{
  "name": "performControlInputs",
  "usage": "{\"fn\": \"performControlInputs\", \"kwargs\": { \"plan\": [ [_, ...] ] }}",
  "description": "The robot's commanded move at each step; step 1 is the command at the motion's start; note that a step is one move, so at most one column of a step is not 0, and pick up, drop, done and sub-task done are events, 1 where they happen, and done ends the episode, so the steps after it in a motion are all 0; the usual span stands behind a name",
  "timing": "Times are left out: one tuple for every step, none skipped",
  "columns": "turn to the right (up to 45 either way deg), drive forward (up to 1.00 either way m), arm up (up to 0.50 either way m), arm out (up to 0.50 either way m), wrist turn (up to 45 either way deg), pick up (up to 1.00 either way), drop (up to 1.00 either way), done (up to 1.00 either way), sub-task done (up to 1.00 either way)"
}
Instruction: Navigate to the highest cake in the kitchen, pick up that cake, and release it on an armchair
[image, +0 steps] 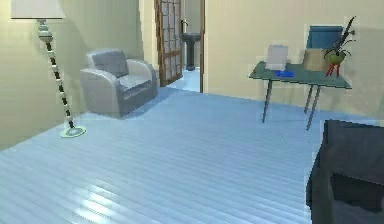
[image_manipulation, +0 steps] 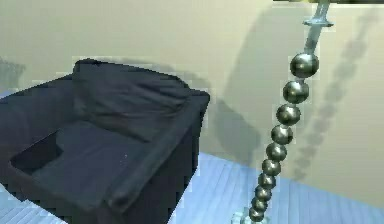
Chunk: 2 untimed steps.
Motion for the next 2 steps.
{"fn": "performControlInputs", "kwargs": {
  "plan": [
    [0.0, 1.00, 0.00, 0.00, 0.0, 0.00, 0.00, 0.00, 0.00],
    [-3.0, 0.00, 0.00, 0.00, 0.0, 0.00, 0.00, 0.00, 0.00]
  ]
}}
